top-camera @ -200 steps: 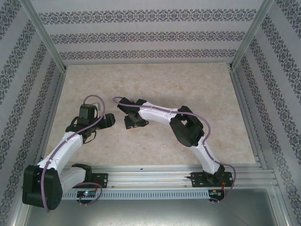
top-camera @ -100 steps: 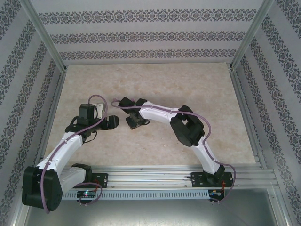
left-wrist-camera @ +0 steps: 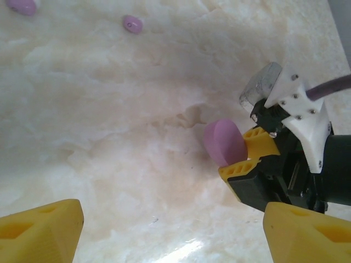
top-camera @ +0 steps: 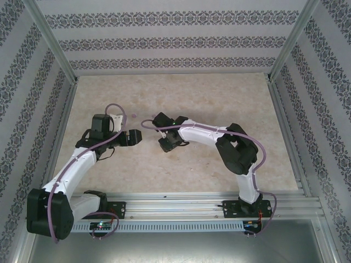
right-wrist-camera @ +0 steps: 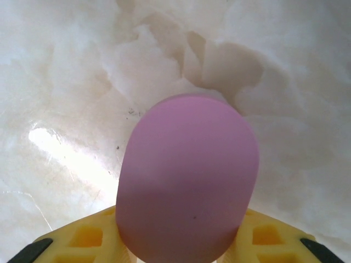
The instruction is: Insert the wireless bluetooth earbuds into the charging case
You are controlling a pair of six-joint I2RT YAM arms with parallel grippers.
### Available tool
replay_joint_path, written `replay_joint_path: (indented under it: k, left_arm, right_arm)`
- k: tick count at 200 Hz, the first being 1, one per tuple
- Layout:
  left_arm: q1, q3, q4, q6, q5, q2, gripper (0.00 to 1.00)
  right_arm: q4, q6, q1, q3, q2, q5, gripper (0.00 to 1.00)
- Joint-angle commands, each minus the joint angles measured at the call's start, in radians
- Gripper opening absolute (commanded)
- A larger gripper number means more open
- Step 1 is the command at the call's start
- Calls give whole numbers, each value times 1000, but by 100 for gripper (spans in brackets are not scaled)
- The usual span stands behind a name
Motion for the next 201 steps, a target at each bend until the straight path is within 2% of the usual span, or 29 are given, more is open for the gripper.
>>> replay_joint_path:
  k: [1, 68, 136, 201]
  left_arm:
    - [15, 38, -83, -16, 57, 23, 82]
    - [7, 51, -40, -108, 150, 117, 76]
    - [-39, 28, 138, -205, 231, 220, 74]
    - [-61, -8, 295, -316, 303, 221, 73]
  right_arm:
    - [61, -29, -11, -53, -59, -44, 20]
    - [145, -82, -26, -176, -181, -127, 19]
    - [182, -128, -34, -223, -257, -197, 19]
    - [243, -147, -33, -251, -325, -295, 19]
